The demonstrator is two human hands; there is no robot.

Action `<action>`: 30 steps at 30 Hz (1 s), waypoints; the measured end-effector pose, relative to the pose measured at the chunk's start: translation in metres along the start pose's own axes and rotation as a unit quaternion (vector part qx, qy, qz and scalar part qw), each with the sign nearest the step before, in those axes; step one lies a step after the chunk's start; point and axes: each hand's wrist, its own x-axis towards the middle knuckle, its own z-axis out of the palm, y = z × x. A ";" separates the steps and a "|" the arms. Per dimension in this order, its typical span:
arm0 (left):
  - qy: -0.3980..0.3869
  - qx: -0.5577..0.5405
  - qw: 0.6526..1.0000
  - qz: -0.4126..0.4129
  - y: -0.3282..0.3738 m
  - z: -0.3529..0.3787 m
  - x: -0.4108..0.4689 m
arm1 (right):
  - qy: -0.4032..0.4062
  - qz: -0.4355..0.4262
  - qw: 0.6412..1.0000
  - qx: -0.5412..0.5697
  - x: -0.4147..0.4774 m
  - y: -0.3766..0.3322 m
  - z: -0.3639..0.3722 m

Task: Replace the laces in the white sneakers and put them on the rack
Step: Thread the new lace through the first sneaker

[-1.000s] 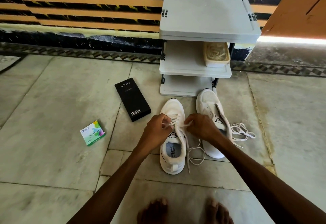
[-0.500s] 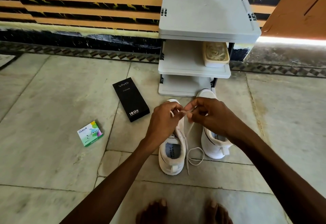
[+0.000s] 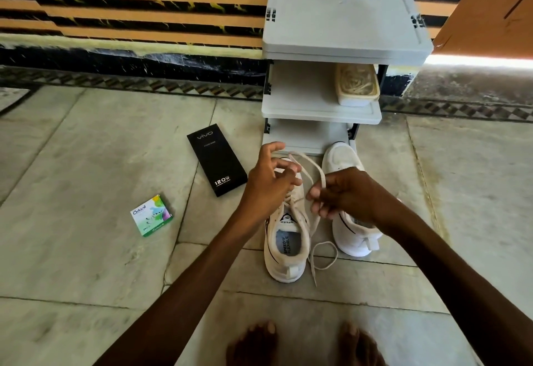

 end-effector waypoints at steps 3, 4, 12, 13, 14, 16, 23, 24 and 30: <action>-0.045 -0.040 0.997 -0.051 -0.008 0.009 -0.007 | 0.031 -0.006 0.992 0.119 0.005 -0.006 -0.002; -0.076 -0.059 0.993 -0.070 -0.011 0.012 -0.011 | 0.040 -0.015 0.988 0.146 0.007 -0.008 -0.003; -0.048 -0.028 0.996 -0.075 -0.033 0.002 -0.024 | 0.140 -0.037 0.950 0.277 0.024 -0.007 -0.007; -0.028 -0.013 0.996 -0.079 -0.034 -0.002 -0.022 | 0.144 -0.018 0.947 0.286 0.028 -0.005 -0.007; -0.005 0.013 0.997 -0.078 -0.036 -0.007 -0.019 | 0.142 0.010 0.949 0.282 0.030 -0.004 -0.006; 0.028 0.090 0.994 -0.063 -0.038 -0.015 -0.014 | 0.124 0.090 0.975 0.163 0.034 0.001 -0.006; 0.011 0.201 0.979 -0.005 -0.039 -0.018 -0.009 | 0.093 -0.005 0.995 -0.035 0.028 0.011 0.015; 0.003 0.201 0.980 -0.001 -0.037 -0.015 -0.009 | 0.068 -0.034 0.996 -0.036 0.030 0.011 0.016; 0.019 0.194 0.981 -0.009 -0.036 -0.012 -0.008 | -0.001 -0.045 0.993 -0.110 0.038 0.017 0.023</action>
